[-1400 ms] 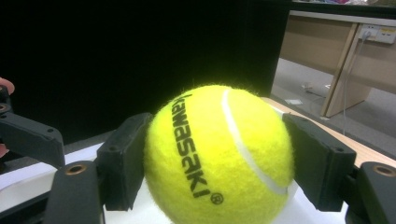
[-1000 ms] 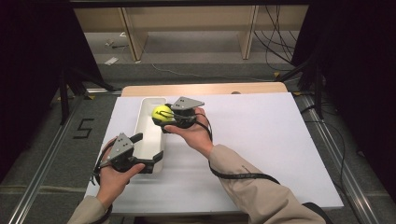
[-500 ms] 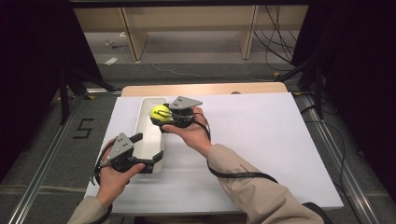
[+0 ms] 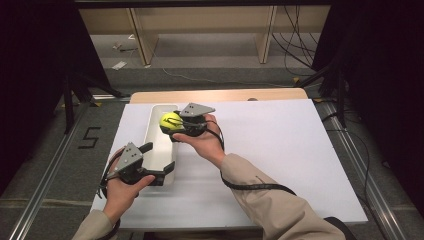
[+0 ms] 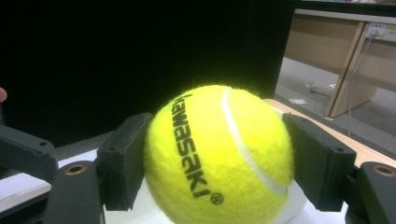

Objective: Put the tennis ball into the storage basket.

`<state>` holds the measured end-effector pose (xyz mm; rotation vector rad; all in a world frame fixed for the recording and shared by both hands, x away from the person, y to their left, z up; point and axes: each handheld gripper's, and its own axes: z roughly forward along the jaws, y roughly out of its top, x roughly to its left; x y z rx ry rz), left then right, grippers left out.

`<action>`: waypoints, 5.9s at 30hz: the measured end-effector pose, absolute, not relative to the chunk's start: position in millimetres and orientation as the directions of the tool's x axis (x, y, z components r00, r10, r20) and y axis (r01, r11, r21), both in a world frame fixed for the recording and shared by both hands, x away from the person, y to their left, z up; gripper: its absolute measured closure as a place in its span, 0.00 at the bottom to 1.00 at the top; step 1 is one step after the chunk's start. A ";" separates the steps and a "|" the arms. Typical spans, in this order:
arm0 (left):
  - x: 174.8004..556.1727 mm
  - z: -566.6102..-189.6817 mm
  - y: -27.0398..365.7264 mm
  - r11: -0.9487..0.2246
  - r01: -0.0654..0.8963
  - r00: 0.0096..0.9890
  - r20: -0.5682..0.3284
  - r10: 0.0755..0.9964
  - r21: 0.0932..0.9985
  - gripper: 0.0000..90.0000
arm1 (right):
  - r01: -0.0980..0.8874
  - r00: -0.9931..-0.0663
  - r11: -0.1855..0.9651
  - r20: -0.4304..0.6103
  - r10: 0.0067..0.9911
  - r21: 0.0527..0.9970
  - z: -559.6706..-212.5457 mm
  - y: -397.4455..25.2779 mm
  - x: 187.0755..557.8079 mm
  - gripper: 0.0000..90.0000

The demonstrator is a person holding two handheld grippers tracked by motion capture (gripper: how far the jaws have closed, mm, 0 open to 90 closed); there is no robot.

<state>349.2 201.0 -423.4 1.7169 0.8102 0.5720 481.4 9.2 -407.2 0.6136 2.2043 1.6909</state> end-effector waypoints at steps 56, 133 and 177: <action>349.1 -423.4 200.8 -0.161 0.233 0.650 -0.030 0.759 0.959 0.00 | 0.153 -0.880 0.238 0.022 0.475 0.959 -410.5 26.8 482.8 0.31; 348.4 -423.3 200.2 -0.154 0.239 0.653 -0.041 0.756 0.959 0.00 | 0.178 -0.886 0.278 0.031 0.462 0.944 -423.1 42.3 485.4 0.31; 348.2 -423.0 200.7 -0.158 0.236 0.654 -0.036 0.755 0.959 0.00 | 0.199 -0.896 0.340 0.030 0.442 0.919 -437.3 50.6 488.2 0.30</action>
